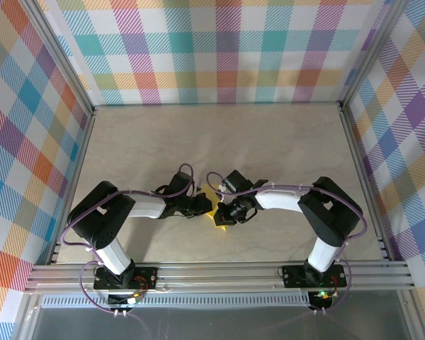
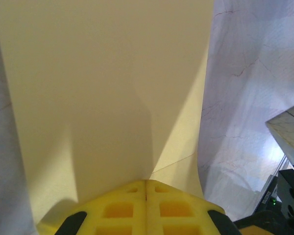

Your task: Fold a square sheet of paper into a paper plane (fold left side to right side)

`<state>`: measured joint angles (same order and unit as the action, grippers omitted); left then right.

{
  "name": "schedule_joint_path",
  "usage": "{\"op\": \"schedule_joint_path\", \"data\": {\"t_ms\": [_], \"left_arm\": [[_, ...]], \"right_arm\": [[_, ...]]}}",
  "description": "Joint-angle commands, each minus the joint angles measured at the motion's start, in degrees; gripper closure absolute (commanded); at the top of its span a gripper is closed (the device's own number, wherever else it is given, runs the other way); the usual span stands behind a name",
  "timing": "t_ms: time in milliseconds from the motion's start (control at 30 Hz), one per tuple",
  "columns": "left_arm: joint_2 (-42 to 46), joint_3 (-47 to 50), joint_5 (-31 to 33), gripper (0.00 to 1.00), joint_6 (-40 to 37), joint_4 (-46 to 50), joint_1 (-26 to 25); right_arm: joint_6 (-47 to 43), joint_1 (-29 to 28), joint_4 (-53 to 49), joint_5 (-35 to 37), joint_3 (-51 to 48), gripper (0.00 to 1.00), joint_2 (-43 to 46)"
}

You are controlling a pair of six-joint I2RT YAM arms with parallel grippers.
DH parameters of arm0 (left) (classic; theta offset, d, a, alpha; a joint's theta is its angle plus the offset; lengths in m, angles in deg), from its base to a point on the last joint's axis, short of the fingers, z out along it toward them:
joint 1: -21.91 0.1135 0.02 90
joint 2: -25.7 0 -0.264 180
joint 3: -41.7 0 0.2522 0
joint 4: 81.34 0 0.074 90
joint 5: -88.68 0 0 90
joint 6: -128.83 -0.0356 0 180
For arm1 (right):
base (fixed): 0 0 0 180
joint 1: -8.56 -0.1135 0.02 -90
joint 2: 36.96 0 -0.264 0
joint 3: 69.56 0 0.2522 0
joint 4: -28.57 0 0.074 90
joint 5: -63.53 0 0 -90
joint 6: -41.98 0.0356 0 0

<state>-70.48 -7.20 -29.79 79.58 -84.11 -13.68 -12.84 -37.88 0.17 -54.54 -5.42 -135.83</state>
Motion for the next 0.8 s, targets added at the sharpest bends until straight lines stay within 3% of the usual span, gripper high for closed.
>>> {"op": "schedule_joint_path", "data": {"t_ms": [0,767], "left_arm": [[-1.33,-0.11,1.99,0.93,-1.38,4.41,-0.44],[-1.86,-0.99,2.52,0.93,-1.55,5.55,-0.44]], "right_arm": [[0.38,0.16,-0.23,0.32,0.16,1.00,-1.02],[1.72,0.06,-0.44,0.66,-2.49,1.00,-2.65]]}}
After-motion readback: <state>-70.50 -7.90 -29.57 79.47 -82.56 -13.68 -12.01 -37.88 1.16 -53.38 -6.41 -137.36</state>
